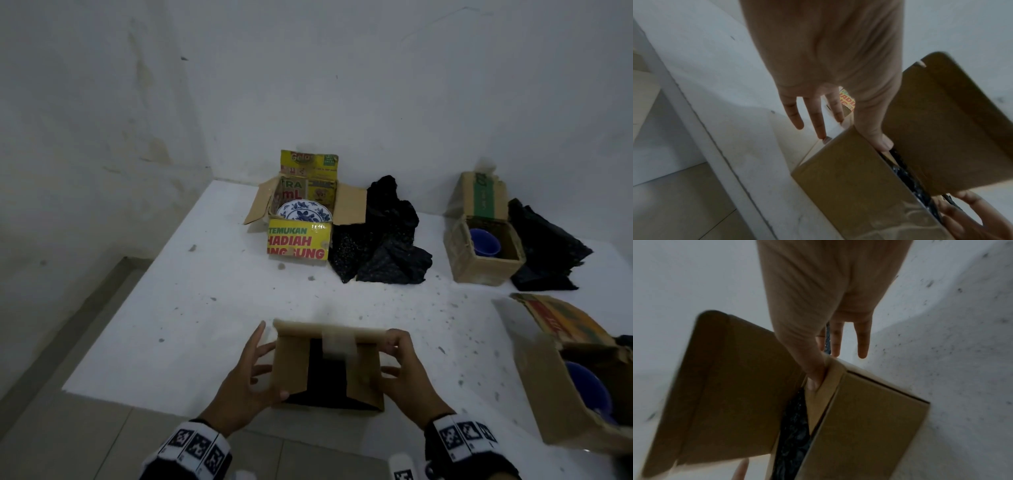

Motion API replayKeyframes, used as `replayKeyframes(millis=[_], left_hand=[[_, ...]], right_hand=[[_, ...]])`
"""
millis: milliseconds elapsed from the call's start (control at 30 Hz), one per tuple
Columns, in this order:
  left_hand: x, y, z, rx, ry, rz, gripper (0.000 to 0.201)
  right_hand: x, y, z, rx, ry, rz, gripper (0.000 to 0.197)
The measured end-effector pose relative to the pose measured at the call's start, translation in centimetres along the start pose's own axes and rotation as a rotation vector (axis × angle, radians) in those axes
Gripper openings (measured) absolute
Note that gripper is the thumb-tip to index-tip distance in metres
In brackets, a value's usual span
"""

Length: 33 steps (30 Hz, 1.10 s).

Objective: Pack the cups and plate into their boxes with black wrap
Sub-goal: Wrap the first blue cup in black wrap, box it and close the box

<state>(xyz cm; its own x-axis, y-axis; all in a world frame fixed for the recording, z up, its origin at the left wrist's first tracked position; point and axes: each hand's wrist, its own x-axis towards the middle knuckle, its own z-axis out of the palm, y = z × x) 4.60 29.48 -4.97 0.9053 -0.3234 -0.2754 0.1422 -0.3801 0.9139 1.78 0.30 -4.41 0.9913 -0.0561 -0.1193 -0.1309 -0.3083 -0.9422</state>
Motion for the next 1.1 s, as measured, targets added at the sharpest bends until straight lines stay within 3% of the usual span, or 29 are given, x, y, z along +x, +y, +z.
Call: replayKeyframes(millis=[100, 200, 333, 433, 467, 533, 567, 600, 667, 733, 833, 967, 1100], left_hand=[[0.0, -0.2, 0.3, 0.009, 0.02, 0.039, 0.099], [0.0, -0.6, 0.1, 0.055, 0.008, 0.069, 0.078], [-0.3, -0.5, -0.6, 0.083, -0.12, 0.064, 0.074], [-0.2, -0.3, -1.3, 0.008, -0.142, 0.0, 0.07], [-0.2, -0.3, -1.4, -0.005, -0.128, 0.0, 0.066], [-0.5, 0.4, -1.2, 0.062, -0.094, -0.009, 0.04], [-0.6, 0.6, -1.0, 0.162, -0.079, -0.001, 0.052], [-0.6, 0.6, -0.6, 0.29, -0.035, 0.035, 0.079], [-0.6, 0.9, 0.3, 0.554, 0.08, 0.159, 0.106], [-0.7, 0.5, 1.0, 0.619, 0.142, 0.228, 0.109], [-0.2, 0.0, 1.3, 0.661, 0.18, 0.217, 0.109], [0.0, -0.2, 1.3, 0.592, 0.127, 0.245, 0.117], [0.4, -0.1, 1.4, 0.484, 0.101, 0.253, 0.127]], right_hand=[[-0.6, 0.4, 0.2, -0.135, -0.025, -0.109, 0.035], [-1.1, 1.5, -0.2, -0.298, -0.07, -0.207, 0.052], [-1.5, 1.4, -1.2, -0.359, -0.118, -0.141, 0.054], [-2.0, 0.6, -1.2, -0.506, -0.123, -0.153, 0.032], [-2.2, 0.1, -0.9, -0.618, -0.117, -0.162, 0.043], [-2.2, -0.5, 0.3, -0.821, -0.108, -0.173, 0.085], [-2.3, -0.9, 1.0, -0.918, -0.097, -0.194, 0.099], [-2.2, -1.4, 1.6, -0.993, -0.101, -0.202, 0.107], [-2.1, -1.5, 2.8, -1.071, -0.125, -0.167, 0.11], [-1.9, -1.2, 3.5, -1.101, -0.131, -0.13, 0.108], [-1.6, -1.3, 4.1, -1.148, -0.17, -0.111, 0.103], [-1.9, -1.6, 4.9, -1.155, -0.175, -0.125, 0.091], [-1.7, -1.5, 5.5, -1.147, -0.18, -0.153, 0.092]])
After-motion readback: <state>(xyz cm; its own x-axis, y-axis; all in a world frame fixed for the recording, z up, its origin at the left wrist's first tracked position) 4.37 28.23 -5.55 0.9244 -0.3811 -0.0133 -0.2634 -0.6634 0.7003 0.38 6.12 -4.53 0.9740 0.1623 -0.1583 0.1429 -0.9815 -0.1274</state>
